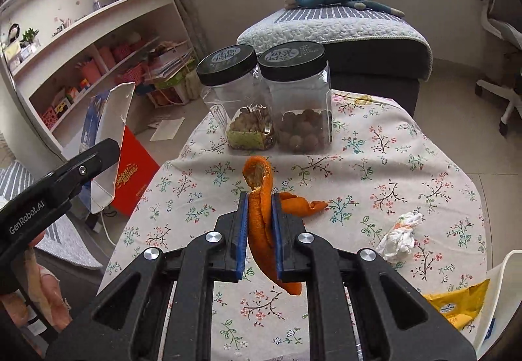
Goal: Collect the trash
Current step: 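Lift the orange peel with the right tool and carry it toward the bin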
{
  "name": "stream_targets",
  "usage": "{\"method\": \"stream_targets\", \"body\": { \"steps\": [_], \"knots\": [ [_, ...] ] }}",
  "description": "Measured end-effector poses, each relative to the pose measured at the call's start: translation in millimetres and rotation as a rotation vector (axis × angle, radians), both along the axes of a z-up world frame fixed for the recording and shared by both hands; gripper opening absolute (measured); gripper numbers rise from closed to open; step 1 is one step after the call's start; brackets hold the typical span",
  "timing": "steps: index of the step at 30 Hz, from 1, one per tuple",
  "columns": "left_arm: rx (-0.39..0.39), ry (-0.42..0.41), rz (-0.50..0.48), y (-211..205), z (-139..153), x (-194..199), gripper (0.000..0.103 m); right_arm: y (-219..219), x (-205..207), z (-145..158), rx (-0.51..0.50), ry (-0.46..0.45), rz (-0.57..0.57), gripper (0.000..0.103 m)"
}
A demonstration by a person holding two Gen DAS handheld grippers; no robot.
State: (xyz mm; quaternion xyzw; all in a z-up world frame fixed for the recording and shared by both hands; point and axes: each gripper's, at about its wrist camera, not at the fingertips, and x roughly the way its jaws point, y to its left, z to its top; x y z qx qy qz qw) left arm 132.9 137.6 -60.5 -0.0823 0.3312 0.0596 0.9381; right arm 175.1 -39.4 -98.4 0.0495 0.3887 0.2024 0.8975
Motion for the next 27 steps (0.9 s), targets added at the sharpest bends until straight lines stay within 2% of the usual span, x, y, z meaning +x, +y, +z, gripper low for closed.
{"method": "stream_targets", "body": {
  "steps": [10,27],
  "knots": [
    [0.044,-0.055,-0.052,-39.3,10.9,-4.9,0.059,-34.2,-24.1,29.5,-0.035,-0.16,-0.087,0.012],
    [0.049,-0.111,-0.174,-113.3,23.6,-10.2,0.059,-105.5,-52.5,55.8,-0.071,-0.247,-0.221,0.013]
  ]
}}
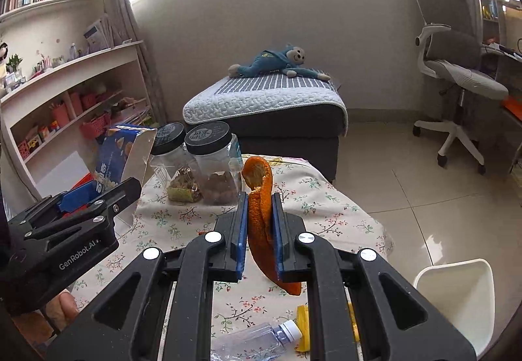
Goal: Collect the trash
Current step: 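Lift the orange peel with the right tool and carry it toward the bin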
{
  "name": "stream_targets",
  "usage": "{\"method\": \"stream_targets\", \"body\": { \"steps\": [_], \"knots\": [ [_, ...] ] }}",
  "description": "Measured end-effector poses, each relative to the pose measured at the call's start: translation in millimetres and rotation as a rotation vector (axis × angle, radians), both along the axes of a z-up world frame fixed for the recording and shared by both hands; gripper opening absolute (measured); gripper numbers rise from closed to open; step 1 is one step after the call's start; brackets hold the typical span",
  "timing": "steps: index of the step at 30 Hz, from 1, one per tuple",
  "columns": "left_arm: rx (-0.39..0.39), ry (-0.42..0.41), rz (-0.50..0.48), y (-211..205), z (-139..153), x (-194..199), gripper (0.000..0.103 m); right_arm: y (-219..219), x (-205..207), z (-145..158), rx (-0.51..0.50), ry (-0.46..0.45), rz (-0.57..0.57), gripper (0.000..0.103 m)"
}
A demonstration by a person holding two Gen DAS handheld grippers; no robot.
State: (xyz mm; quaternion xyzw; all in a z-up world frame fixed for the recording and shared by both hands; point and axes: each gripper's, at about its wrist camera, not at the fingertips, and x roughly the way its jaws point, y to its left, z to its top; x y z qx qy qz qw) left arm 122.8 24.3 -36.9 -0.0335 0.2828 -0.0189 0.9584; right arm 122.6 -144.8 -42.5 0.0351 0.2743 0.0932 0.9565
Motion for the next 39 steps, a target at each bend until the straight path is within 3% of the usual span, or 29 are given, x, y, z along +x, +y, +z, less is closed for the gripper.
{"method": "stream_targets", "body": {
  "steps": [24,39],
  "knots": [
    [0.001,-0.036,-0.187,-104.2,8.5,-11.6,0.059,-97.9,-38.4,13.9,-0.029,-0.045,-0.173,0.013],
    [0.014,-0.038,-0.32,-183.3,5.2,-23.9,0.059,-177.8,-65.8,7.5,-0.027,-0.022,-0.334,0.013]
  ]
}}
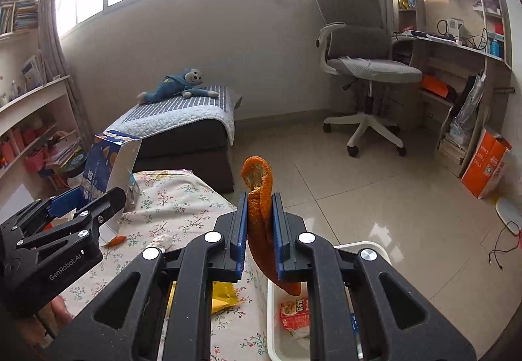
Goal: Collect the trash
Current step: 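Lift the orange peel with the right tool and carry it toward the bin, then open both tools over the white bin to drop the peel and biscuit box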
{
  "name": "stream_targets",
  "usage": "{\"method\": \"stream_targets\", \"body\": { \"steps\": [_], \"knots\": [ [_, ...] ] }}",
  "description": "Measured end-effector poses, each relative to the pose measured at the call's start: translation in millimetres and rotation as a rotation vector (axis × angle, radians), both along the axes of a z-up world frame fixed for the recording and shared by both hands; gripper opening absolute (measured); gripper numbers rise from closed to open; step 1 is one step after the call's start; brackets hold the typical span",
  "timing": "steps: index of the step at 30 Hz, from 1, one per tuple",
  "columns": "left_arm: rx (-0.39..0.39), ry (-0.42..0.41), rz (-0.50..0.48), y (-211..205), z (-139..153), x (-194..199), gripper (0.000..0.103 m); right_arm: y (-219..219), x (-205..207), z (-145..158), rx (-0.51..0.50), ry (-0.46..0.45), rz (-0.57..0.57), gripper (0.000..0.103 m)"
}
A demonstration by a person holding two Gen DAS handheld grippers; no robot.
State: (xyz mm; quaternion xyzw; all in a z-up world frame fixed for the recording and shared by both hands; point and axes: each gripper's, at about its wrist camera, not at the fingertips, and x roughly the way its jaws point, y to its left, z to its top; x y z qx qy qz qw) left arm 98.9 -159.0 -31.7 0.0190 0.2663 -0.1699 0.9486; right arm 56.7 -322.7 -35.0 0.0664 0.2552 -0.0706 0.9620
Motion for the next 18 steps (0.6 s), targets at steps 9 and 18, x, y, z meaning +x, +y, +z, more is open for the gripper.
{"method": "stream_targets", "body": {
  "steps": [9,18],
  "knots": [
    [0.01,0.01,-0.104,-59.7,-7.7,-8.4,0.059,-55.6,-25.7,-5.2,0.024,-0.011,-0.144,0.051],
    [0.028,0.026,-0.23,-118.5,-22.8,-21.0,0.059,-108.2,-57.0,-10.3,0.032,-0.055,-0.341,0.083]
  ]
}}
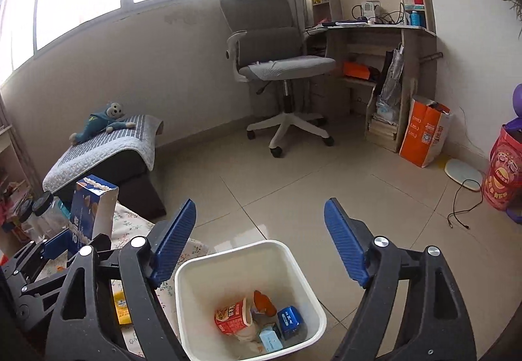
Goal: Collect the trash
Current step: 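Open both tools over the white bin to drop the peel and biscuit box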
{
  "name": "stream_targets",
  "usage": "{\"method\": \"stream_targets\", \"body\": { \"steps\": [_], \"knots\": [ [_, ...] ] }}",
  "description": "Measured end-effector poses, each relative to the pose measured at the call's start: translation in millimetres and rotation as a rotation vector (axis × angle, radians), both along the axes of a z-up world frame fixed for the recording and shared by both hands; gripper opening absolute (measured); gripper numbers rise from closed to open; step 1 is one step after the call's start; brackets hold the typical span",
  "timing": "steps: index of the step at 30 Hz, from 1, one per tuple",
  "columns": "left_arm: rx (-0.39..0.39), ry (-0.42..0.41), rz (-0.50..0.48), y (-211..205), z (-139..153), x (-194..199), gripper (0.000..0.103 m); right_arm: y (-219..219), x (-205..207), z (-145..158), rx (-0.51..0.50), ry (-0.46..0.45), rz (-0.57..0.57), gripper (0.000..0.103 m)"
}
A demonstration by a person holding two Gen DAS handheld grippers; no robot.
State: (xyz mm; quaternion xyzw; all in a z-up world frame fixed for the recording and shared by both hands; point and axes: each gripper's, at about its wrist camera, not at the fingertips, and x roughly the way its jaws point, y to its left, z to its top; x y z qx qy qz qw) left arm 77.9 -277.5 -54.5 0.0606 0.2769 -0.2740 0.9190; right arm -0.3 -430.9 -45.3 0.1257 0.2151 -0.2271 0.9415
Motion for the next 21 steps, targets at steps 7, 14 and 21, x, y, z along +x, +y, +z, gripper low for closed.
{"method": "stream_targets", "body": {
  "steps": [7,14,21],
  "knots": [
    [0.002,0.043,-0.074,-34.6,-14.5,-3.9,0.06,-26.5,-12.6,-10.7,-0.005,0.027,-0.089,0.092],
    [-0.019,0.082,-0.101,-53.5,-21.5,-1.9,0.073,-35.3,-28.1,-16.2,-0.095,0.055,-0.168,0.096],
    [-0.014,0.084,-0.069,-46.8,-20.7,-0.6,0.083,-36.1,-24.0,-18.2,-0.059,0.072,-0.152,0.096]
  ]
}}
